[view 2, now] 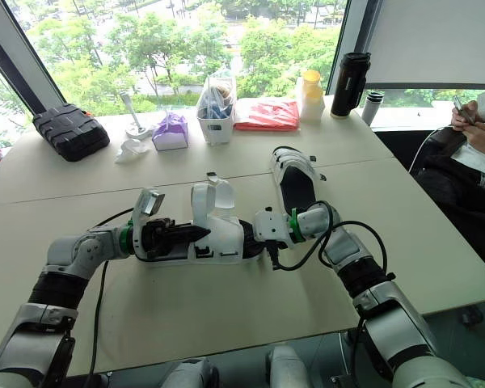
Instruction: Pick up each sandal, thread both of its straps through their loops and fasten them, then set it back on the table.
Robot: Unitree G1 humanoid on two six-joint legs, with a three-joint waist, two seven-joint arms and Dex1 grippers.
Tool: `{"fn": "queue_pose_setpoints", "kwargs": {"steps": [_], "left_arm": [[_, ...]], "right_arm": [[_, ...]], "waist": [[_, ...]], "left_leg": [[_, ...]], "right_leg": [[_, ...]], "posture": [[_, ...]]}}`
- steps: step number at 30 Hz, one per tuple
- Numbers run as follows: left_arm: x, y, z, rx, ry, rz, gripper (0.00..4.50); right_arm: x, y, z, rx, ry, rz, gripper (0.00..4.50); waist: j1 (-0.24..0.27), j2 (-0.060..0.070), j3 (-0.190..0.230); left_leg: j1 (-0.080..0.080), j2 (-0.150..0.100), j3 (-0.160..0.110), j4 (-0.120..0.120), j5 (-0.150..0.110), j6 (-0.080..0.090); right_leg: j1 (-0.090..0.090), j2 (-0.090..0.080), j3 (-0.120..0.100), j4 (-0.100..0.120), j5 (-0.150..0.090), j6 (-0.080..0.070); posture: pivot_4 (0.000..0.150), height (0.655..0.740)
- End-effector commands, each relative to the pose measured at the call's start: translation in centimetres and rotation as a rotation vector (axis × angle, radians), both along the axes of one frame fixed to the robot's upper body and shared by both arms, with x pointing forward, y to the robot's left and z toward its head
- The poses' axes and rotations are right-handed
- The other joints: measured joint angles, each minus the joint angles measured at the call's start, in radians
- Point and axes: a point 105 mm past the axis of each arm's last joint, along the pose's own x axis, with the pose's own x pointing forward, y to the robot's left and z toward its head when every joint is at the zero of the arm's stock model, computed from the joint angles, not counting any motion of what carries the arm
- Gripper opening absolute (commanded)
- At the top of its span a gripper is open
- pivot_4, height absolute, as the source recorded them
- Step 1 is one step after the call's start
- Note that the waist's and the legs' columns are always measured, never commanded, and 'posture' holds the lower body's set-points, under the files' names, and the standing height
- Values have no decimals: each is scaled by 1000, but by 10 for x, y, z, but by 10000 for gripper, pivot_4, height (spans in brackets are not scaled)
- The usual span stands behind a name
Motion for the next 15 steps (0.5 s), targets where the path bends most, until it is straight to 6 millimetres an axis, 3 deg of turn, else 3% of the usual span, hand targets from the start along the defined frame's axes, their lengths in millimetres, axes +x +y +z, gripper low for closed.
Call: {"fn": "queue_pose_setpoints", "kwargs": {"steps": [1, 15], "left_arm": [[-5, -2, 2, 26, -49, -34, 484], [0, -8, -4, 65, -263, -23, 484]], "right_arm": [[0, -7, -14, -68, 26, -18, 0], [-1, -6, -14, -65, 26, -18, 0]], "waist": [[0, 0, 0], [2, 0, 0]], "left_leg": [[0, 0, 0, 0, 0, 0], [0, 0, 0, 0, 0, 0]], "right_leg": [[0, 0, 0, 0, 0, 0], [0, 0, 0, 0, 0, 0]], "posture": [[1500, 7400], [1500, 7400]]}}
